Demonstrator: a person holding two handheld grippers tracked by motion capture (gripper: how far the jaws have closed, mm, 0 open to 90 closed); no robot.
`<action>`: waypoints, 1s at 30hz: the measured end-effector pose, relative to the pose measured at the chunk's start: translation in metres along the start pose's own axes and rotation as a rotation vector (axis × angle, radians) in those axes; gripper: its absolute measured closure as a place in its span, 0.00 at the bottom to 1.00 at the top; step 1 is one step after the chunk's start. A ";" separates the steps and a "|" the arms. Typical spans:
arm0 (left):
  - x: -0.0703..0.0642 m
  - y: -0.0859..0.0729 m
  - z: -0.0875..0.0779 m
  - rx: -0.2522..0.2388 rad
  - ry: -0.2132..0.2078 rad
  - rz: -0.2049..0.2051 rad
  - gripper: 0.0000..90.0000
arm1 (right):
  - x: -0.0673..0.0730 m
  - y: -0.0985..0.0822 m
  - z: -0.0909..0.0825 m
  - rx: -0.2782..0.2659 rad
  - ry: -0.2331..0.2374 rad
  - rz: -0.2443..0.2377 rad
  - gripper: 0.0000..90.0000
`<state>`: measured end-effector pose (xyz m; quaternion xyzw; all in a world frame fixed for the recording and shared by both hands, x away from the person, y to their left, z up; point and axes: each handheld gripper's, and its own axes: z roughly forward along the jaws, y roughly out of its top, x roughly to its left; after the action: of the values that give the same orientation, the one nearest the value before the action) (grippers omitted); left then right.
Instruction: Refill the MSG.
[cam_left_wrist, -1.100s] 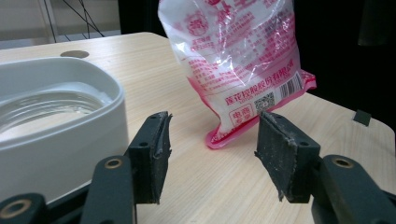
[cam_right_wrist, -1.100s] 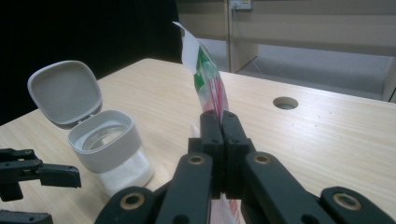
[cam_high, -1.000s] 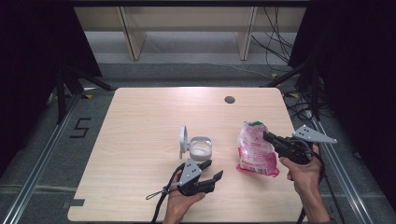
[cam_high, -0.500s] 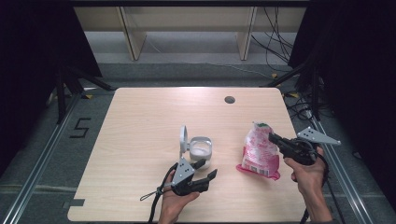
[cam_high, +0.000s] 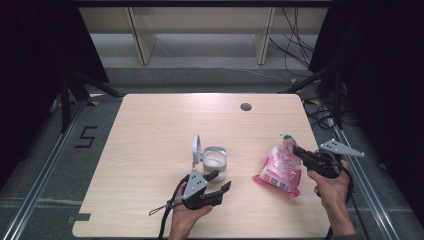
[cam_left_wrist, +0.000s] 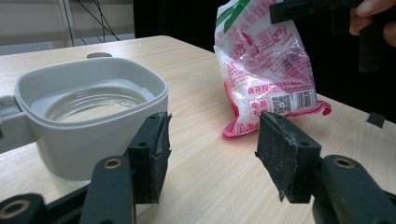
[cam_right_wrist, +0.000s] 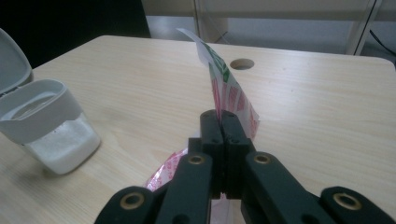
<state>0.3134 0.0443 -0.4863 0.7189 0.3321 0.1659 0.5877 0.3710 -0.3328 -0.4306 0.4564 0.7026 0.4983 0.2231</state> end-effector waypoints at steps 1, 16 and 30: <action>0.001 0.000 0.000 -0.008 0.004 -0.011 0.48 | 0.003 -0.001 -0.001 0.011 0.007 0.048 1.00; 0.006 0.000 -0.002 -0.014 -0.001 0.021 0.48 | -0.012 -0.016 0.006 0.062 -0.044 0.021 1.00; 0.006 0.000 -0.003 -0.012 0.026 -0.016 0.48 | -0.014 -0.022 0.008 0.097 -0.089 0.031 0.98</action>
<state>0.3157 0.0509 -0.4862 0.7106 0.3443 0.1726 0.5888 0.3747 -0.3428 -0.4555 0.4991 0.7081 0.4462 0.2243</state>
